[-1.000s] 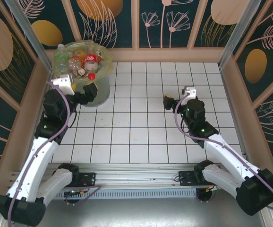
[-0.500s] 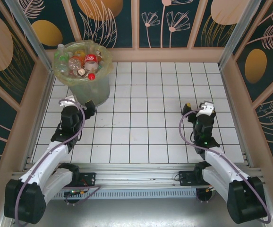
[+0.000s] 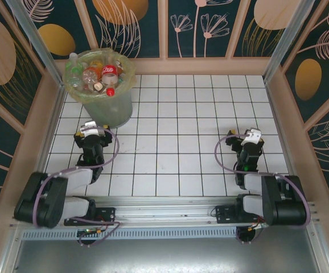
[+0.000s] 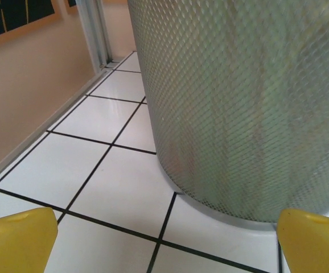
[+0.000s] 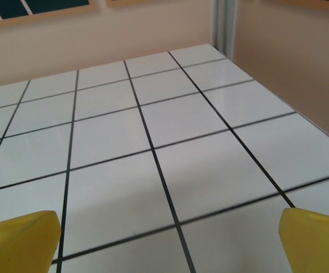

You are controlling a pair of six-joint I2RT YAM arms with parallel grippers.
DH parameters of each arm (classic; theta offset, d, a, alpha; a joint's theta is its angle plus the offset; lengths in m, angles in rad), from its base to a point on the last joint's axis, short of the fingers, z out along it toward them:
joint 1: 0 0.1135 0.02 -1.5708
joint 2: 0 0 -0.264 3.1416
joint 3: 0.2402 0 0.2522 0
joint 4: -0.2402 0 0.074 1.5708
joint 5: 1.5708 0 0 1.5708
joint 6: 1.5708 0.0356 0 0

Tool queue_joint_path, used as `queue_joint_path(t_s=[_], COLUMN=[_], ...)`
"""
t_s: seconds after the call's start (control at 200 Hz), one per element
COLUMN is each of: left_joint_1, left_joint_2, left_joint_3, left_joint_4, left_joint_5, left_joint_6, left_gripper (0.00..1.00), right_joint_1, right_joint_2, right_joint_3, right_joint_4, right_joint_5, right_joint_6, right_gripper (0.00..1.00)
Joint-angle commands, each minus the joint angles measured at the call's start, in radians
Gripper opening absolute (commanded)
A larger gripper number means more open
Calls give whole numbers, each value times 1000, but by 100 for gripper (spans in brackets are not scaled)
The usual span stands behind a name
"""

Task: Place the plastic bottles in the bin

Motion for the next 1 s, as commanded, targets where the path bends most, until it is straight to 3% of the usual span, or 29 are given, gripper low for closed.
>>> queue_joint_path(t_s=[0.0,0.065,0.215,0.27,0.525,0.736,0.821,0.941,0.996], left_joint_1=[7,19,84,116,128,153,164,165,202], left_joint_2=[83,125,137,130,142,147,212,197,190], left_joint_3=[27,17,-3,-40,-98,-48,-95,-78,-2], left_joint_4=[242,338,368,412,530,434,600,547,375], left_joint_5=[-35,-10,66,119,209,268,308,275,349], left_joint_6=[126,164,101,76,91,79,91,72,45], left_gripper=[99,99,99,99,99,99,99,99,99], right_joint_1=[-10,-15,-14,-22,-26,-26,-26,-26,-25], right_joint_2=[63,125,285,269,274,275,275,275,275], right_joint_3=[41,42,90,125,132,132,132,132,132], right_joint_4=[202,264,329,229,228,228,228,228,228], right_joint_5=[-59,-78,-103,-114,-122,-123,-122,-123,-122], right_joint_6=[-29,-14,-31,-16,-17,-17,-17,-17,-17], right_gripper=[99,99,99,99,99,99,99,99,99])
